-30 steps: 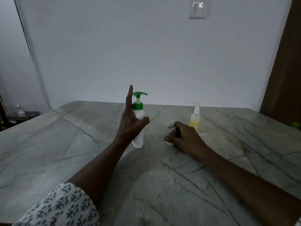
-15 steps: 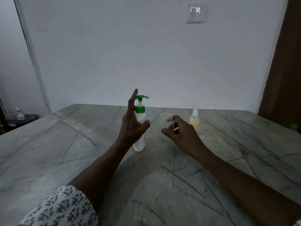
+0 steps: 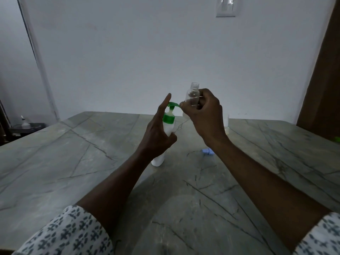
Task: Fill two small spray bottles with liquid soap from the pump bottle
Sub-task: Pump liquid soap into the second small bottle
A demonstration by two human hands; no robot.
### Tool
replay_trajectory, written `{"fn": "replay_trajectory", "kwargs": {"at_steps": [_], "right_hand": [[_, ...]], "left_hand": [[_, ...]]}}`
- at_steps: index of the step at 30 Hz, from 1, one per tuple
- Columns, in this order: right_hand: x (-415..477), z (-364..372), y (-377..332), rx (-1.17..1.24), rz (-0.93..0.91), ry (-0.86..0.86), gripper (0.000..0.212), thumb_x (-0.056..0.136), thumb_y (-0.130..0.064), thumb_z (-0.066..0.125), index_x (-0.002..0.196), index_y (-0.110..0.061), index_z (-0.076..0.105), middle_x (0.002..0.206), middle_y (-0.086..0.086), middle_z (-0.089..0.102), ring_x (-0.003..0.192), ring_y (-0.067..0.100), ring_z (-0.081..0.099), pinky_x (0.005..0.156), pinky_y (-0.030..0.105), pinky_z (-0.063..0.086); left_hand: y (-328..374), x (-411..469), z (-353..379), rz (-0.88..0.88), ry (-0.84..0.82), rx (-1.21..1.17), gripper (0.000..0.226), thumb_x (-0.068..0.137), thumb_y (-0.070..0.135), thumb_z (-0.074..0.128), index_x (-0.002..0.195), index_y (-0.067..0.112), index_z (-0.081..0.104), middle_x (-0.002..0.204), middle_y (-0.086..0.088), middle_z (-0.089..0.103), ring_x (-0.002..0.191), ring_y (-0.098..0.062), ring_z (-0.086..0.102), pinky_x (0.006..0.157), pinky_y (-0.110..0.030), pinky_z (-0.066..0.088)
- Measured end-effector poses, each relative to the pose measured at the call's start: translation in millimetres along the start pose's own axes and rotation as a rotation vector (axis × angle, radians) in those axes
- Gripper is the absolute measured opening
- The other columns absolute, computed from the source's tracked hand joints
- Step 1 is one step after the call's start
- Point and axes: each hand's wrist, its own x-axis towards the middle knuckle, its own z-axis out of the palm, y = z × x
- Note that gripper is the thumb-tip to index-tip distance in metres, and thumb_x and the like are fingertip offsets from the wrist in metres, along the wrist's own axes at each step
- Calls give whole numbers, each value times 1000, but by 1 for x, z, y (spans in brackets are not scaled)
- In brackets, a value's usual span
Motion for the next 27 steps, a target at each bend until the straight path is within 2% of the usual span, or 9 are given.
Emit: {"fn": "replay_trajectory", "kwargs": {"at_steps": [5, 9, 12, 14, 18, 20, 23, 27], "right_hand": [[3, -1, 2, 27, -22, -39, 36, 77, -24, 76, 106, -10, 61, 92, 0, 71, 79, 12, 68, 70, 28, 57], [2, -1, 2, -25, -50, -73, 34, 79, -22, 74, 107, -9, 60, 96, 0, 70, 78, 10, 64, 67, 19, 53], [2, -1, 3, -39, -65, -55, 27, 80, -19, 71, 102, -7, 59, 90, 0, 67, 72, 9, 59, 60, 8, 44], [2, 1, 3, -46, -57, -63, 28, 80, -18, 71, 103, -6, 59, 93, 2, 67, 75, 11, 59, 59, 5, 42], [3, 3, 4, -30, -33, -78, 29, 81, -16, 69, 107, -5, 60, 99, 7, 68, 81, 15, 61, 62, 7, 43], [4, 2, 5, 4, 6, -86, 29, 81, -15, 68, 108, -6, 60, 96, 8, 68, 80, 16, 62, 64, 14, 47], [4, 1, 6, 88, 58, -96, 30, 81, -13, 69, 109, -6, 61, 95, 8, 68, 81, 17, 65, 67, 24, 55], [5, -7, 14, 90, 129, -182, 39, 81, -21, 75, 114, -9, 60, 100, 6, 69, 89, 19, 67, 76, 31, 58]], "left_hand": [[0, 0, -2, 2, -6, -1, 108, 70, -3, 72, 156, 24, 13, 153, -6, 39, 116, -24, 54, 91, -4, 41], [0, 0, -4, 11, -32, -3, 108, 70, -2, 72, 155, 27, 14, 148, -2, 43, 100, -1, 53, 86, 0, 40], [-2, -1, -4, 31, -40, -17, 105, 70, -2, 71, 155, 28, 17, 141, 5, 48, 100, -7, 57, 83, -7, 46], [-4, -1, -4, 40, -37, -19, 104, 69, -2, 71, 154, 28, 19, 136, 8, 48, 99, -12, 59, 81, -8, 47], [-4, -2, -5, 51, -33, 2, 101, 69, 1, 73, 152, 25, 21, 134, -4, 53, 94, -16, 58, 80, -2, 44], [-3, -1, -6, 53, -32, 3, 98, 69, 2, 72, 151, 21, 22, 127, -8, 57, 90, -18, 59, 79, -3, 44], [-4, -1, -5, 47, -22, 12, 98, 70, -2, 72, 151, 20, 22, 118, -4, 58, 86, -17, 59, 75, -3, 44], [-4, -1, -3, 26, -4, 34, 96, 70, -5, 70, 151, 19, 24, 115, 0, 54, 82, -4, 57, 71, -1, 42]]}}
